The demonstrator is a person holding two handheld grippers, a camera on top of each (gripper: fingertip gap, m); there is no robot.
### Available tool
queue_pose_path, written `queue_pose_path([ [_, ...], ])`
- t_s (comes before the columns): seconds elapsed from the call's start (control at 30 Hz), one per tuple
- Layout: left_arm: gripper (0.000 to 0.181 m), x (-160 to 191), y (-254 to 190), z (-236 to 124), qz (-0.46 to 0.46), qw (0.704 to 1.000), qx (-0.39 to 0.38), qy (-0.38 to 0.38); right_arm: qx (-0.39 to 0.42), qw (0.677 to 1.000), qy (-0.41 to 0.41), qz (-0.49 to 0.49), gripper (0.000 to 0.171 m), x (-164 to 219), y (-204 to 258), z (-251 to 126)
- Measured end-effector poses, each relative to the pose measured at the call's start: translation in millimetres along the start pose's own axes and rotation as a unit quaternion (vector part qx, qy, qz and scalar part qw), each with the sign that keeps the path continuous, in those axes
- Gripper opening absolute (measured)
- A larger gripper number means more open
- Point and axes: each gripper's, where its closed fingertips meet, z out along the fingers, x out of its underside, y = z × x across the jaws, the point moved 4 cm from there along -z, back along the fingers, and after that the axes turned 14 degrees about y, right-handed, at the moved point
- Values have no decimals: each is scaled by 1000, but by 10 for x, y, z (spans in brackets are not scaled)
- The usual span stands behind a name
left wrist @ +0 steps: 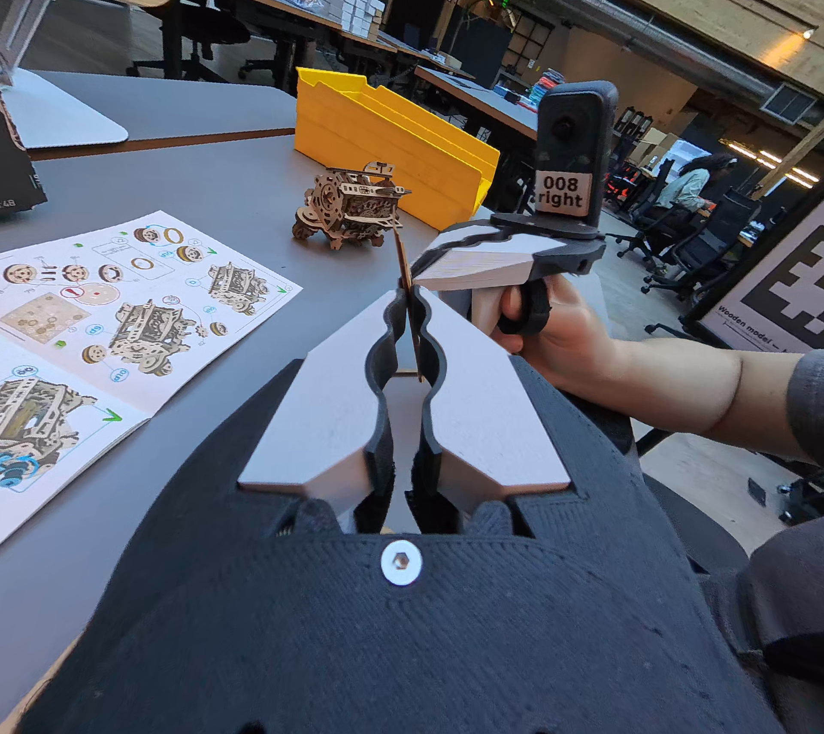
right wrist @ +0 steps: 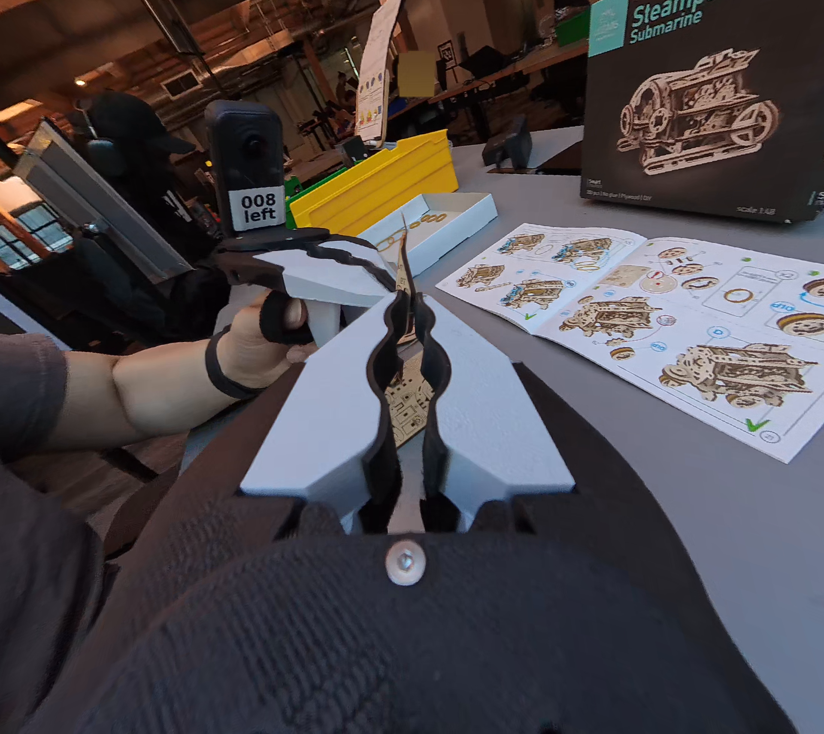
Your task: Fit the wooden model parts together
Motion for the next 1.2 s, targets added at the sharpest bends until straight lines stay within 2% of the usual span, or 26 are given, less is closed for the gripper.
queue_pose_path([
  [0.13, 0, -1, 22, 16, 4, 1000, -17, -2, 52, 998, -3, -19, 0, -3, 1, 6],
  [0.23, 0, -11, 9, 9, 13, 1000, -16, -5, 51, 998, -7, -24, 0, -12, 14, -1],
  [0.27, 0, -33, -16, -12, 18, 1000, -2, -13, 21, 999, -18, -27, 0, -35, 37, -13],
  [0.3, 0, -59, -62, -41, 18, 999, 28, -21, -41, 999, -32, -18, 0, -63, 71, -45],
  [0.37, 0, -110, -141, -79, 5, 996, 89, -29, -168, 983, -55, 50, 0, -102, 104, -90],
  [0.43, 0, -109, -139, -94, -8, 993, 112, -31, -201, 976, -52, 70, 0, -100, 98, -72],
  [0.57, 0, -95, -128, -111, -14, 991, 130, -26, -187, 981, -41, 36, 0, -101, 118, -62],
  [0.87, 0, -41, -73, -50, 36, 999, 27, -7, -75, 997, 0, -25, 1, -59, 42, -45],
  [0.97, 0, -37, -74, -37, 49, 999, 7, -4, -49, 998, 6, -24, 10, -52, -12, -50],
  [1.2, 0, 3, -14, -5, -20, 998, 58, 2, -11, 998, 32, -46, 11, -23, -39, -37],
])
